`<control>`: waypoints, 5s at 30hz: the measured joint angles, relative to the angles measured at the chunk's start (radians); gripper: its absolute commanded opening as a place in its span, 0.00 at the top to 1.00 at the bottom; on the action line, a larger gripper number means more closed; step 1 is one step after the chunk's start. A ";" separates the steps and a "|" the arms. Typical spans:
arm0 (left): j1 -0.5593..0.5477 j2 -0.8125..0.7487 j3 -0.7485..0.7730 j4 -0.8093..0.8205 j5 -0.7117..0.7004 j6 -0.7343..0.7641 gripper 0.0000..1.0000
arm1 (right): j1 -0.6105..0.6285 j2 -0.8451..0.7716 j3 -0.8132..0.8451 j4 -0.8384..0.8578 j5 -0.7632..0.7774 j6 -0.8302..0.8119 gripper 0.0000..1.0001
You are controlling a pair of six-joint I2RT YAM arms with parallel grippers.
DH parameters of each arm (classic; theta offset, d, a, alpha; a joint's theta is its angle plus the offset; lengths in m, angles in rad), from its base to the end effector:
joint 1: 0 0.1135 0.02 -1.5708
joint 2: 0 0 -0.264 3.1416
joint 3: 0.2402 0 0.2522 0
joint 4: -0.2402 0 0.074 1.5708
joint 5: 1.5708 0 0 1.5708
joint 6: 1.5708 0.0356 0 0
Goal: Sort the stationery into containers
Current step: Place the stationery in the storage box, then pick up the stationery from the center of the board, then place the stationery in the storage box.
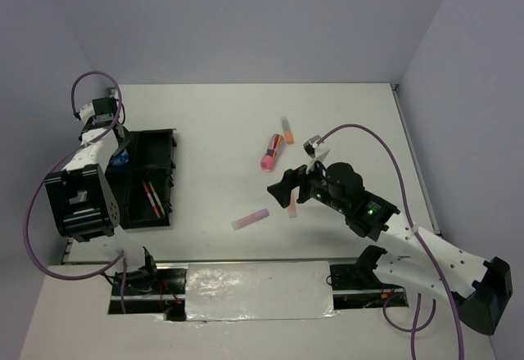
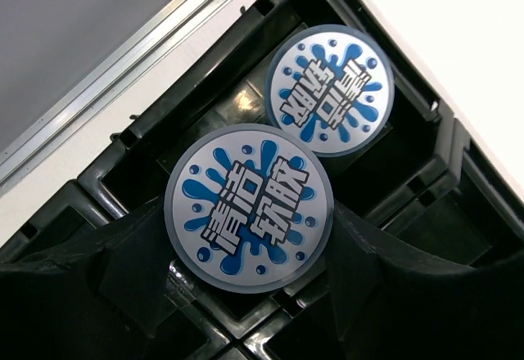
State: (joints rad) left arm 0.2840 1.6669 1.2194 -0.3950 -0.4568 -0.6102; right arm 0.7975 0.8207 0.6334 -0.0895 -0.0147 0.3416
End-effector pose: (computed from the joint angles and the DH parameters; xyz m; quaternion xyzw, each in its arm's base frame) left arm 0.3437 0.1167 0.2453 -0.4662 0.7858 0.1524 0.3767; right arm 0.1374 0.1416 0.2900 -0.1846 0.7762 0.3300 0.5045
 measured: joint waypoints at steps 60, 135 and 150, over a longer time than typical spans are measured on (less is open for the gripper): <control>-0.977 0.582 0.587 0.019 0.217 0.240 0.15 | -0.158 -0.268 -0.106 -0.044 0.367 0.109 0.00; -0.060 -0.679 -0.412 -0.235 0.017 0.262 0.96 | -0.175 -0.227 -0.151 0.038 0.151 0.058 0.00; 0.079 -0.592 -0.412 -0.203 -0.035 0.243 0.87 | -0.175 -0.191 -0.151 0.071 0.119 0.058 0.00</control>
State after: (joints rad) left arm 0.3626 1.0752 0.8070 -0.5980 -0.4919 -0.3668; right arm 0.6228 0.6296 0.4820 -0.0185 0.1047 0.3992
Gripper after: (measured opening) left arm 0.576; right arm 0.996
